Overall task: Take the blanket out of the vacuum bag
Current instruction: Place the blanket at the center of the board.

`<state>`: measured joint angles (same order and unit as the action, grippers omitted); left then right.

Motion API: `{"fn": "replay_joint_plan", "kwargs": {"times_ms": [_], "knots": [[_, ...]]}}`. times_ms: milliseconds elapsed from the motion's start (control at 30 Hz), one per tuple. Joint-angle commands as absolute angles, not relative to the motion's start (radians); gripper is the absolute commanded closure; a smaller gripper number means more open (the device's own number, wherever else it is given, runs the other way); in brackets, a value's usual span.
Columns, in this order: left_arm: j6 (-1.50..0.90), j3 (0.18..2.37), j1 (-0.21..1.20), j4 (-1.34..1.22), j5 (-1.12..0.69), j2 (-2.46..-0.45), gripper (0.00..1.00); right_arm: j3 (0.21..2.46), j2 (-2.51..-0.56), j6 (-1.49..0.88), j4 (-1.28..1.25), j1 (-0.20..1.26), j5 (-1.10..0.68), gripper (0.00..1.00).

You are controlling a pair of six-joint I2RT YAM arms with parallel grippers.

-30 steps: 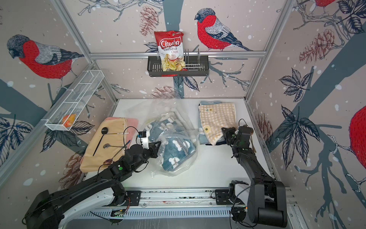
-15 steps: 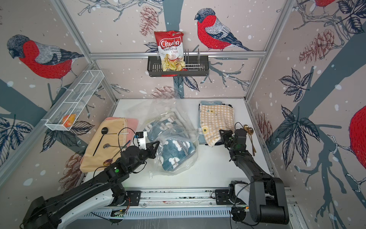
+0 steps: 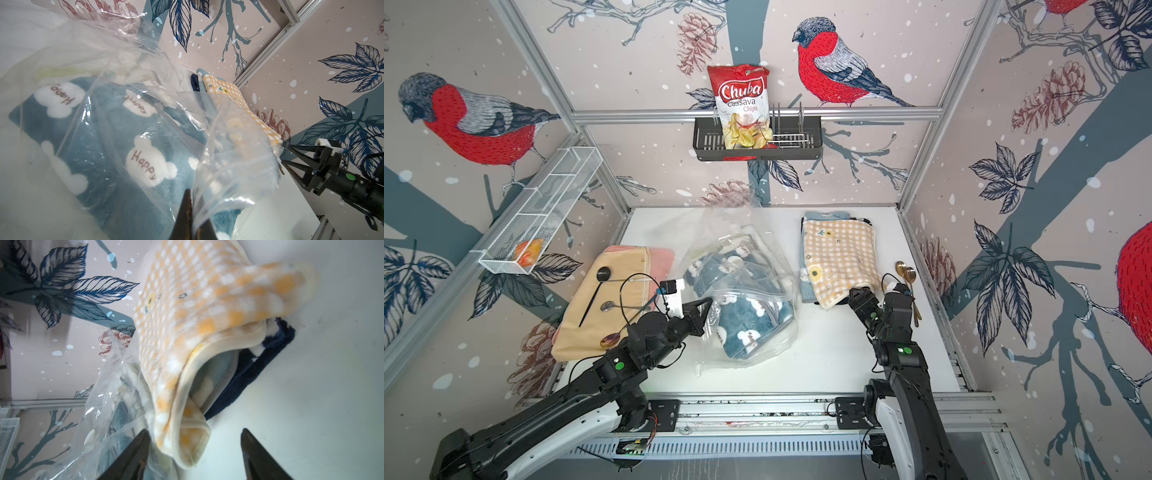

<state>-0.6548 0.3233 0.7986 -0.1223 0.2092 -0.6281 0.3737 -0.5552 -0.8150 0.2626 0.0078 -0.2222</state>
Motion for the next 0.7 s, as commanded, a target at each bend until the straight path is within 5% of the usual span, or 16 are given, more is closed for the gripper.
{"fn": "replay_joint_plan", "kwargs": {"times_ms": [0,100,200,333,567,667], "knots": [[-0.662,0.312,0.795,-0.115,0.219,-0.624,1.0,0.475,-0.514,-0.74,0.425,0.115,-0.06,0.64],[-0.675,0.305,0.796,-0.12,0.208,-0.624,1.0,0.602,-0.651,-0.708,0.429,0.314,0.073,0.82],[-0.684,0.291,0.795,-0.134,0.206,-0.627,1.0,0.746,-0.887,-0.624,0.437,0.506,0.238,0.84],[-0.688,0.309,0.795,-0.134,0.204,-0.647,1.0,0.873,-1.164,-0.535,0.442,0.572,0.393,0.87],[-0.681,0.329,0.795,-0.088,0.201,-0.638,1.0,0.943,-1.455,-0.438,0.375,0.568,0.377,0.48],[-0.684,0.328,0.795,-0.078,0.201,-0.626,1.0,0.943,-1.516,-0.419,0.344,0.566,0.378,0.44]]}}
